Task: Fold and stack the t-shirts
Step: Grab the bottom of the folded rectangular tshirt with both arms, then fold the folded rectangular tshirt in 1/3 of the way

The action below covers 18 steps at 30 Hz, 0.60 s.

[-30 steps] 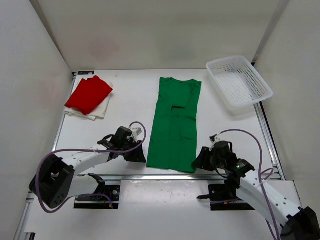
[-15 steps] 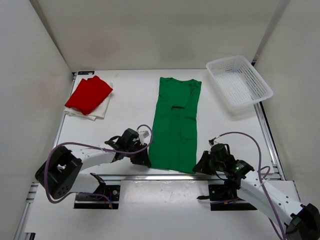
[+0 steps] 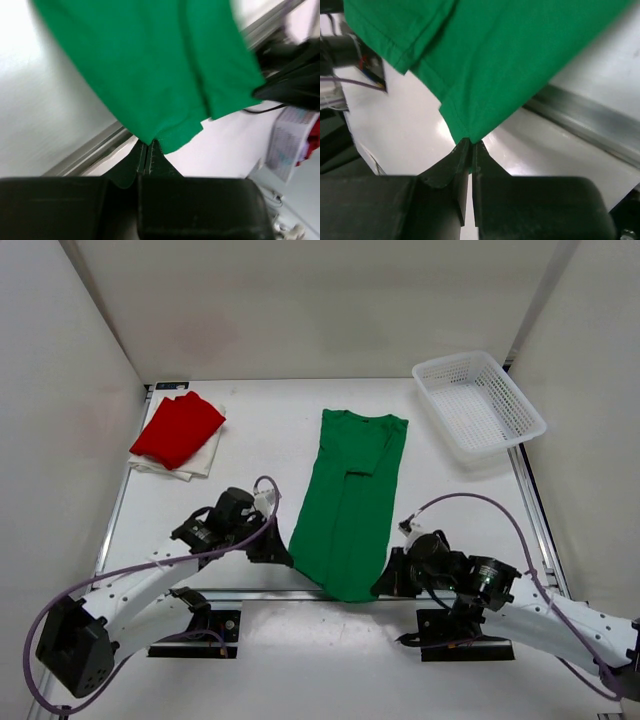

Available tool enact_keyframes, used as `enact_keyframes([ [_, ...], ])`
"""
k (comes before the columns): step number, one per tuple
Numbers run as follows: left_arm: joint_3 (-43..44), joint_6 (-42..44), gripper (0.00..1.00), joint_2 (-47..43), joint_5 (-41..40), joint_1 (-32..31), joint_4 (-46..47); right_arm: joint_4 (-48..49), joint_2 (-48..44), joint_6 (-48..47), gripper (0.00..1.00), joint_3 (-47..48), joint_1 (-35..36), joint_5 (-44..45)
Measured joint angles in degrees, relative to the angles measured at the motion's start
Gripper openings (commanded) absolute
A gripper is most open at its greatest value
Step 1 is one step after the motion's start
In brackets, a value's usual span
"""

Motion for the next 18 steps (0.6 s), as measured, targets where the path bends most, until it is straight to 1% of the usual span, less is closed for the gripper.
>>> enact_keyframes([
  [1, 1.7, -0.2, 0.00, 0.2, 0.2, 0.4, -0.4, 0.3, 0.5, -0.9, 0.00, 0.9, -1.6, -0.4],
  [3, 4.9, -0.1, 0.00, 2.1, 0.5, 1.7, -0.2, 1.2, 2.4, -5.0, 0.00, 2.1, -9.3, -2.8],
  [4, 6.6, -0.1, 0.00, 3.6, 0.7, 2.7, 0.0, 1.9, 3.9, -7.7, 0.00, 2.7, -16.0, -5.9],
  [7, 11.6, 0.3, 0.00, 9.9, 0.6, 6.0, 1.2, 4.4, 8.5, -15.5, 0.00, 4.7, -35.8, -11.3],
  [10, 16.0, 0.1, 0.00, 16.7, 0.1, 9.7, 5.2, 7.9, 14.3, -22.9, 0.00, 7.4, -47.8, -15.8],
  [13, 20.2, -0.6, 0.00, 24.2, -0.4, 11.9, 9.4, 12.6, 21.1, -27.9, 0.00, 9.4, -52.9, -19.6],
  [18, 28.2, -0.9, 0.00, 38.2, -1.7, 12.5, 14.0, 20.0, 32.3, -32.5, 0.00, 12.0, -54.1, -20.6],
])
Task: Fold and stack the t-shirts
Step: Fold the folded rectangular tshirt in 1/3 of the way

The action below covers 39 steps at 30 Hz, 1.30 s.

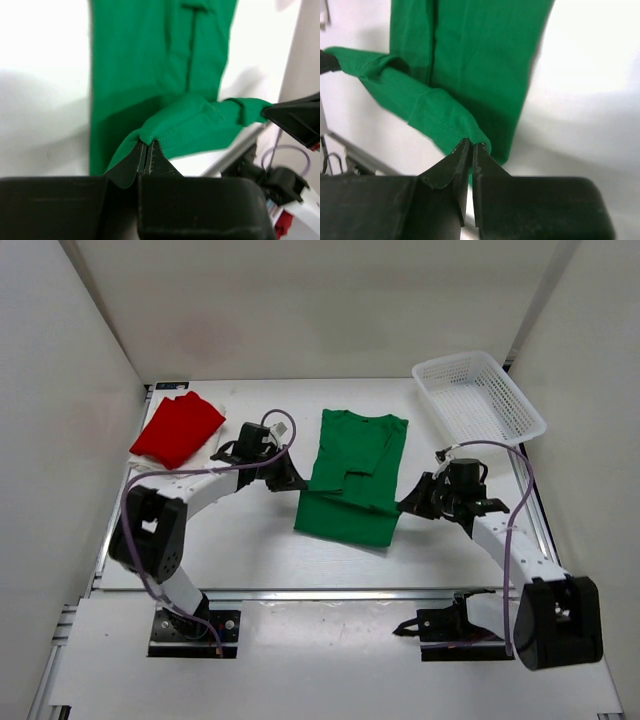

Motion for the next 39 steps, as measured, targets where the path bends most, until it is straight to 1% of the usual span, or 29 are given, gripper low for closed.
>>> enact_keyframes([
  [6, 7.4, -0.3, 0.00, 9.8, -1.9, 0.5, 1.5, 7.7, 11.3, -1.4, 0.00, 3.2, -4.5, -1.0],
  [10, 11.7, -0.5, 0.00, 14.7, -2.4, 1.2, 3.3, 11.8, 18.2, -1.7, 0.00, 6.6, -5.4, -2.0],
  [11, 12.2, -0.6, 0.02, 15.6, -2.6, 1.6, 3.6, 12.8, 19.7, -1.7, 0.00, 7.3, -5.4, -2.1],
  [12, 12.7, -0.6, 0.07, 16.5, -2.7, 1.8, 3.9, 13.6, 21.1, -1.7, 0.01, 7.9, -5.4, -2.1],
  [13, 13.1, -0.7, 0.12, 17.5, -2.7, 2.1, 4.2, 14.4, 23.0, -1.7, 0.04, 8.9, -5.4, -2.2],
  [15, 13.1, -1.2, 0.27, 18.8, -2.8, 2.5, 5.0, 15.3, 26.0, -1.7, 0.09, 10.5, -5.5, -2.3],
  [16, 12.9, -1.6, 0.30, 19.2, -2.8, 2.7, 5.7, 15.7, 27.4, -1.7, 0.15, 11.2, -5.4, -2.4],
  [17, 12.5, -2.2, 0.36, 19.2, -2.8, 2.9, 6.7, 16.0, 28.5, -1.7, 0.21, 11.9, -5.5, -2.4],
  [19, 11.3, -3.2, 0.45, 18.7, -2.6, 3.4, 8.5, 16.5, 29.6, -1.5, 0.27, 12.6, -5.6, -2.2],
  [20, 10.5, -3.7, 0.46, 18.1, -2.6, 3.6, 9.3, 16.5, 29.6, -1.5, 0.29, 12.8, -5.7, -2.1],
  [23, 7.0, -5.6, 0.45, 14.5, -2.8, 3.8, 12.6, 15.6, 28.9, -1.7, 0.32, 13.9, -5.6, -0.7],
  [24, 5.0, -6.2, 0.44, 12.4, -3.0, 3.5, 13.9, 15.3, 28.2, -1.9, 0.31, 14.1, -5.2, 0.4],
  [25, 3.0, -6.8, 0.43, 10.2, -3.3, 3.0, 15.2, 14.8, 26.9, -2.0, 0.27, 14.1, -4.7, 1.8],
  [27, -1.6, -7.2, 0.43, 5.8, -3.8, 0.7, 17.9, 14.0, 23.6, -2.8, 0.03, 13.9, -3.2, 4.5],
  [28, -3.4, -7.3, 0.42, 4.3, -3.8, -0.9, 18.9, 14.0, 21.8, -3.3, 0.00, 13.7, -2.0, 5.6],
  [29, -5.1, -7.2, 0.40, 3.3, -3.8, -2.4, 19.9, 14.2, 20.1, -3.6, 0.00, 13.3, -0.5, 6.6],
  [31, -7.2, -6.3, 0.40, 3.5, -3.7, -5.0, 20.9, 15.8, 17.9, -3.6, 0.00, 12.1, 2.7, 7.2],
  [33, -9.2, -5.5, 0.38, 5.2, -3.8, -5.8, 21.6, 17.4, 18.3, -3.5, 0.00, 11.3, 6.3, 7.1],
  [36, -12.7, -5.4, 0.37, 7.8, -3.9, -4.7, 21.9, 19.4, 23.1, -3.8, 0.00, 11.3, 12.2, 7.0],
  [39, -15.7, -5.9, 0.37, 6.3, -3.8, -4.3, 24.9, 19.7, 29.7, -4.7, 0.00, 12.6, 17.5, 7.2],
])
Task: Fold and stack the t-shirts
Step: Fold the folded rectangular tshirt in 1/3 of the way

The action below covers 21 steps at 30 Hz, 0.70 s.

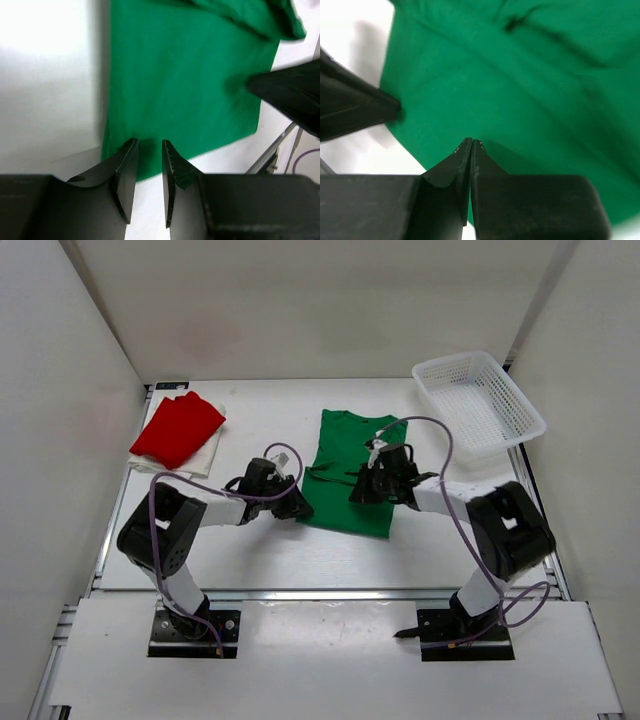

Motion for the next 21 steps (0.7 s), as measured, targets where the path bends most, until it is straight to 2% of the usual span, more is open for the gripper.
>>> enact_keyframes([
  [4, -7.5, -1.5, 0.37, -4.6, 0.0, -0.8, 4.7, 0.0, 7.7, -1.4, 0.00, 4.2, 3.2, 0.3],
  [9, -14.9, -2.9, 0.37, -10.0, 0.8, -0.7, 8.2, 2.0, 10.7, -1.8, 0.00, 6.6, 3.0, 2.6],
  [14, -17.6, -3.5, 0.39, -12.8, 1.5, 0.1, 8.3, 4.8, 13.5, -1.8, 0.00, 9.9, 1.1, 6.4],
  [17, -17.9, -3.7, 0.39, -14.1, 1.7, 0.2, 7.1, 4.7, 16.0, -1.8, 0.00, 15.6, -1.3, 7.1],
  [21, -17.9, -3.5, 0.41, -17.2, 1.6, 0.2, 4.3, 4.7, 13.3, -2.6, 0.00, 18.3, -2.7, 7.5],
])
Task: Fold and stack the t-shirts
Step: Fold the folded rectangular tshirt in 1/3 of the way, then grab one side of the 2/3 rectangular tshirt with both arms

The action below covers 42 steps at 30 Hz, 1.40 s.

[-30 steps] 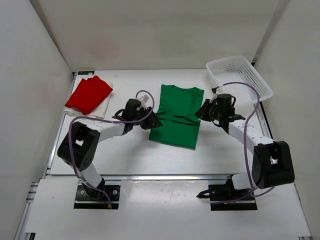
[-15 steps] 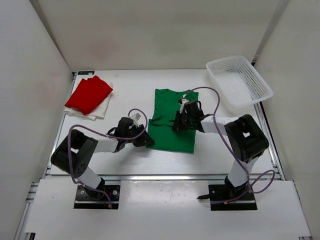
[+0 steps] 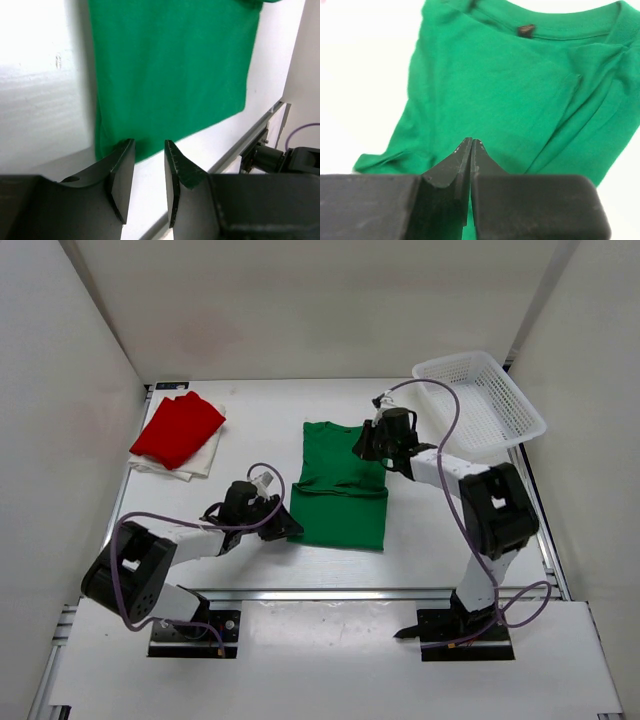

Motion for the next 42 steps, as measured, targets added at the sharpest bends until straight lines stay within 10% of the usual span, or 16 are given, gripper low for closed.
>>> enact_keyframes([
  [10, 0.0, 1.2, 0.42, -6.0, -0.4, 2.5, -2.4, 2.7, -10.4, 0.2, 0.00, -14.9, 14.8, -4.5],
  [31, -2.0, 0.0, 0.43, -0.6, 0.5, 1.9, 0.6, 9.1, 4.6, 1.6, 0.00, -2.1, 8.0, 2.9],
  [42, -1.9, 2.6, 0.48, -10.0, -0.3, 5.8, -6.7, 11.7, -15.0, 2.6, 0.00, -21.9, 8.7, 0.4],
])
